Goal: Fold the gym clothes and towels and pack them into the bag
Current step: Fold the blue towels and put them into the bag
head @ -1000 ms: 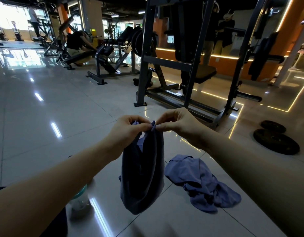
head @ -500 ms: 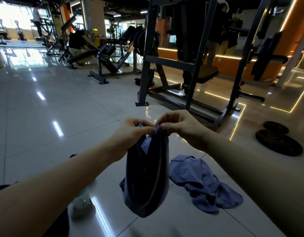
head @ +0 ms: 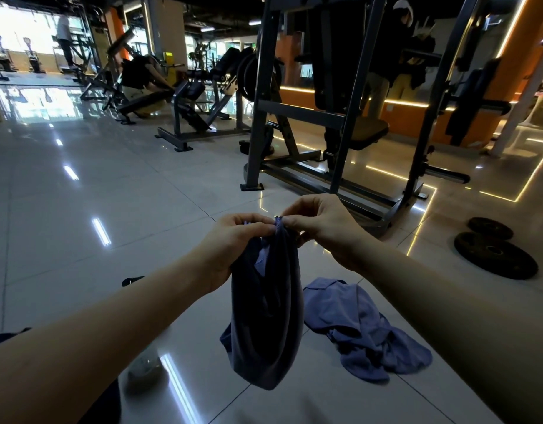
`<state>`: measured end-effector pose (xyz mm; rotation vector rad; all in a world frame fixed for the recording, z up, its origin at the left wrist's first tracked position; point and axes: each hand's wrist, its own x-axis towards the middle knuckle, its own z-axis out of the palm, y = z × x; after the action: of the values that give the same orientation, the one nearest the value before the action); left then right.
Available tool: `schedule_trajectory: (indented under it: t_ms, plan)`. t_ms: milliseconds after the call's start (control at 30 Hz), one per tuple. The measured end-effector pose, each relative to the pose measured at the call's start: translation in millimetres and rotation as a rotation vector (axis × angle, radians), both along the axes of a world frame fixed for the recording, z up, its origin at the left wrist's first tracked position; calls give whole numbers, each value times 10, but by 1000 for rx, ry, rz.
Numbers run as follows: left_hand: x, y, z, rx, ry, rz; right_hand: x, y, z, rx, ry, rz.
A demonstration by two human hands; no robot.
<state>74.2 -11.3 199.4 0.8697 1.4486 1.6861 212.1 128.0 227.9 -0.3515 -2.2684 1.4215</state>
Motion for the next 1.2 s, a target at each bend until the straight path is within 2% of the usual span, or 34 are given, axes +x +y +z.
schedule_trajectory:
  t_ms: [233, 400, 667, 733, 767, 833, 900, 1033, 1200]
  plan:
    - [21, -26, 30, 1, 54, -41, -26, -19, -15, 78, -9, -27]
    - [-2, -16, 46, -42, 162, -19, -34, 41, 12, 19, -163, 78]
    - [-49, -36, 33, -103, 303, 12, -40, 110, -46, 92, -231, 95]
    - [-55, -9, 58, -92, 247, 70, -34, 151, -38, 69, -199, 89]
    - [-83, -6, 78, -92, 157, 109, -9, 190, -24, 37, -174, 79]
    - [-173, -30, 114, -51, -53, 129, 73, 314, 10, -53, -130, 34]
    - [-277, -73, 123, -24, -119, 148, 173, 504, 2, -161, -92, -52]
    - [-406, -123, 36, -66, -44, 283, 346, 858, -69, -283, -12, -212]
    - [-586, -127, -48, -42, 142, 390, 514, 1069, -114, -269, 50, -361]
